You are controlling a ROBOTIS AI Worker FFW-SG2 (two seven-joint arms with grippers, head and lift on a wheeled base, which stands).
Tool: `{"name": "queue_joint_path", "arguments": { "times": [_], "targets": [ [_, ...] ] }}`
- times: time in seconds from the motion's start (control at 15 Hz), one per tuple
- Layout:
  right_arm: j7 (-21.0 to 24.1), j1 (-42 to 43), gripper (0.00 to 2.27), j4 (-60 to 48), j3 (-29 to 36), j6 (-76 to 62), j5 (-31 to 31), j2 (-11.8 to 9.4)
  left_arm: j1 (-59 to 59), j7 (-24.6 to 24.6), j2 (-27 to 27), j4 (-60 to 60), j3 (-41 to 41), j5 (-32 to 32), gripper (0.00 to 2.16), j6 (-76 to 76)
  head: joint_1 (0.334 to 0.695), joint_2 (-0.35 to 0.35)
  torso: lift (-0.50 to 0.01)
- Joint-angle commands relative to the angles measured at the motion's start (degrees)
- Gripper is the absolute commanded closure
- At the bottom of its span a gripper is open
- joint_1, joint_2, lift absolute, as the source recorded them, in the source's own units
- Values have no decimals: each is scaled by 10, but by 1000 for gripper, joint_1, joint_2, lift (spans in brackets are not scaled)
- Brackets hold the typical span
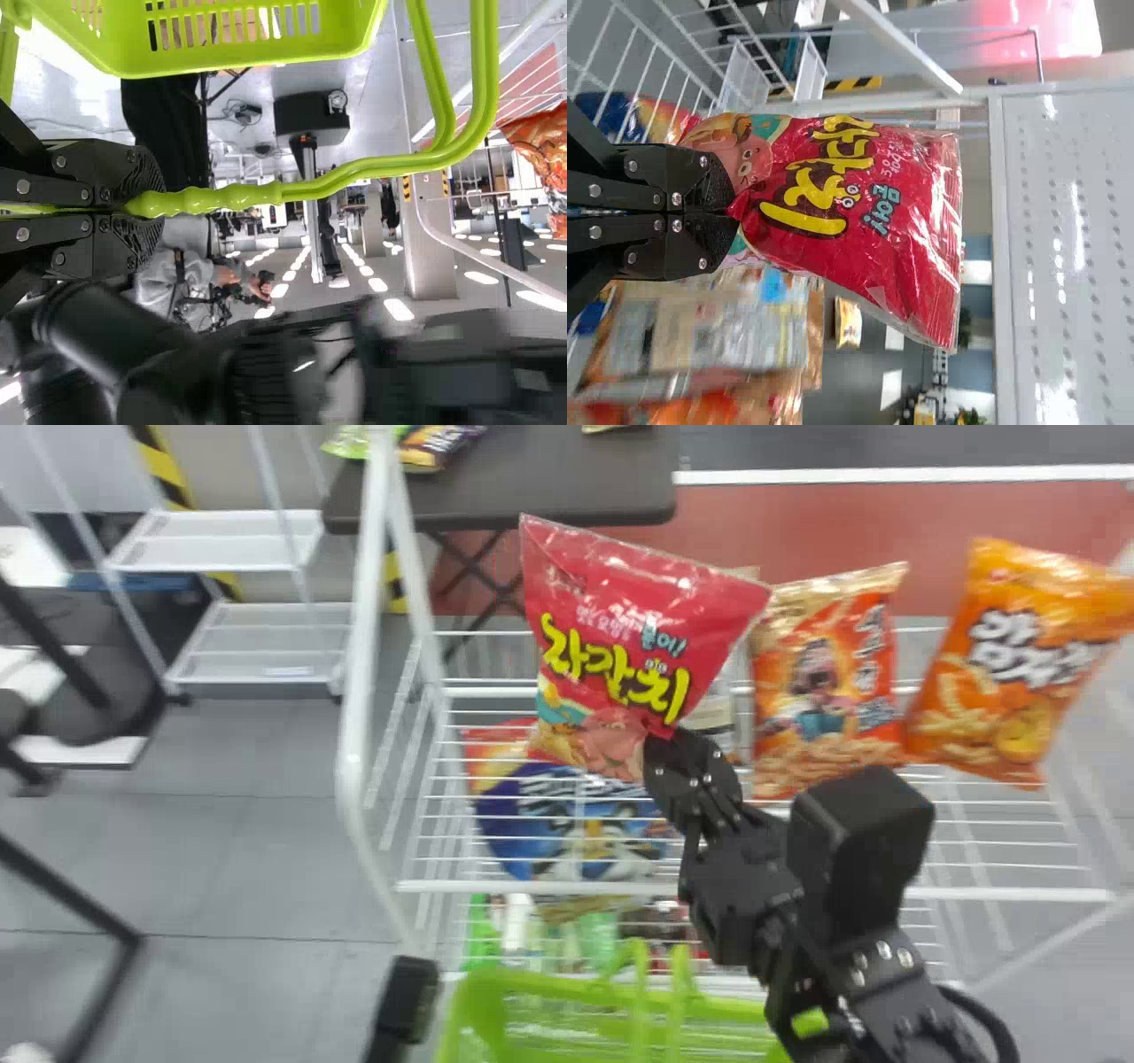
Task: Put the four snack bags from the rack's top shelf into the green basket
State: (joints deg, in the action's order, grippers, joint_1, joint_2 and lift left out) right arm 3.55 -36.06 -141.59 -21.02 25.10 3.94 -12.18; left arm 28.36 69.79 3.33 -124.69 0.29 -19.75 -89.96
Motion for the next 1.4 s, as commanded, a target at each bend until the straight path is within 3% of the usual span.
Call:
{"name": "queue_joint_path", "arguments": {
  "times": [0.0,0.13,0.27,0.33,0.53,0.73,0.87,1.07,1.27,1.33],
  "targets": [
    [-1,-108,2125,-68,56,-11,-4,-25,-1,-6,-2,0,4,1,2145,-1,695,-158,0],
    [1,-145,2125,-91,89,49,-20,-62,11,-8,-6,-2,22,0,2145,-1,695,-238,0],
    [0,-175,2125,-104,127,141,-49,-78,13,-15,-10,-7,31,-2,2145,-1,695,-298,0],
    [0,-185,2125,-112,136,195,-50,-78,11,-21,-10,-12,34,-1,2145,-1,695,-350,0],
    [-10,-210,2125,-154,141,336,-60,-78,-1,-31,-10,-14,38,5,2145,-1,695,-350,0],
    [-66,-212,2125,-177,139,432,-118,-75,-5,-38,-10,-15,35,5,2145,-1,695,-350,0],
    [-86,-205,2125,-176,116,457,-141,-73,-5,-37,-10,-16,32,5,2145,-1,695,-350,0],
    [-78,-178,2125,-148,90,441,-130,-72,5,-36,-10,-27,31,5,2145,-1,695,-350,0],
    [-81,-138,2108,-103,82,448,-145,-56,10,-36,-10,-36,27,5,2145,-1,695,-350,0],
    [-80,-128,1747,-93,74,461,-145,-54,10,-37,-10,-37,26,5,2145,-1,695,-350,0]
  ]
}}
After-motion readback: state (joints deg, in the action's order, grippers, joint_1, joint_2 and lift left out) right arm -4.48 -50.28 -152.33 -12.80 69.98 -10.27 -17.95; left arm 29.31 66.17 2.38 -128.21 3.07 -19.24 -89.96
